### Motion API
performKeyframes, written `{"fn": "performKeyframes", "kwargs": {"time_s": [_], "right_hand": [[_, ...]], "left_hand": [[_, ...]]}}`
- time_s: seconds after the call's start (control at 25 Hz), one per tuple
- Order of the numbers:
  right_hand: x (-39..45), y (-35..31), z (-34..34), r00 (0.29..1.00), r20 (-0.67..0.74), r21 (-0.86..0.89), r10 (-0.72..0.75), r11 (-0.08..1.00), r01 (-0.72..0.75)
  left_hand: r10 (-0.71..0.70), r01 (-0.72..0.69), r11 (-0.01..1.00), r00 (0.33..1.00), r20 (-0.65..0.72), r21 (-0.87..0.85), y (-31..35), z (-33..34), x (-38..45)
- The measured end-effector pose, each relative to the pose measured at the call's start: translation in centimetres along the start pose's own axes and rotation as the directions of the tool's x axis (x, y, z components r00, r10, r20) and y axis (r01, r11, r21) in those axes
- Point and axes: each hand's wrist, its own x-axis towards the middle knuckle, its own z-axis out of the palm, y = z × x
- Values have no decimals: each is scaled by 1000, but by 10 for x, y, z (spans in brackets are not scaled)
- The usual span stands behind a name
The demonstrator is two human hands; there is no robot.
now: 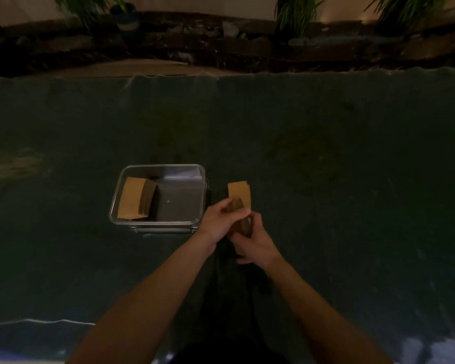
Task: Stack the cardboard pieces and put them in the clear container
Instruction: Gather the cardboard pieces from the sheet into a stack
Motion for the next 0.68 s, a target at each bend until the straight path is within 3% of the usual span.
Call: {"fn": "performKeyframes", "kwargs": {"time_s": [0.08,0.16,0.24,0.36,0.44,0.52,0.68], "right_hand": [[9,-1,-3,990,-88,-321,-110,944,77],[23,-6,-3,962,-169,-478,-213,871,109],[40,-17,-7,958,-204,-448,-199,890,90],[73,-30,-22,970,-238,-351,-44,935,-43],[90,-31,-24,965,-261,-359,4,928,-101],[101,-30,-21,955,-297,-401,-1,907,-124],[121,-22,-18,920,-392,-539,-3,811,-227]], "left_hand": [[5,8,991,995,-95,135,2,-1,12],[36,6,964,988,-153,266,5,2,23],[49,3,961,982,-181,276,13,4,34],[-137,145,989,973,-184,33,21,-3,59],[-221,224,975,958,-184,-4,22,-5,75],[-222,247,965,948,-228,88,15,-3,95],[-87,213,899,943,-321,383,13,7,121]]}}
